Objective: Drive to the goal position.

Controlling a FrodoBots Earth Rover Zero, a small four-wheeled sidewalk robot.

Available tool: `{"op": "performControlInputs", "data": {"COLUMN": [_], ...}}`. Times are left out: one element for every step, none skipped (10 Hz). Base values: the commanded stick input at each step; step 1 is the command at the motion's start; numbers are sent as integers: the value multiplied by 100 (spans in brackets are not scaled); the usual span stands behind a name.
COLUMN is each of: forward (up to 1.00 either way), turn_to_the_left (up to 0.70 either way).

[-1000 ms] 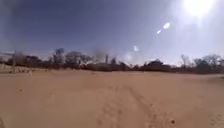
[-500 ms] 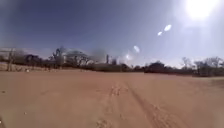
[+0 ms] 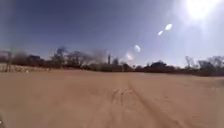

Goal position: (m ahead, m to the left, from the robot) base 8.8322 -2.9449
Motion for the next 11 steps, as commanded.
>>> {"op": "performControlInputs", "data": {"forward": [100,100,100,100,100,100,100,100,100,100,100], "turn_to_the_left": [0,-27,-27,-25,-21,-18,-14,-10,-6,-2,0]}}
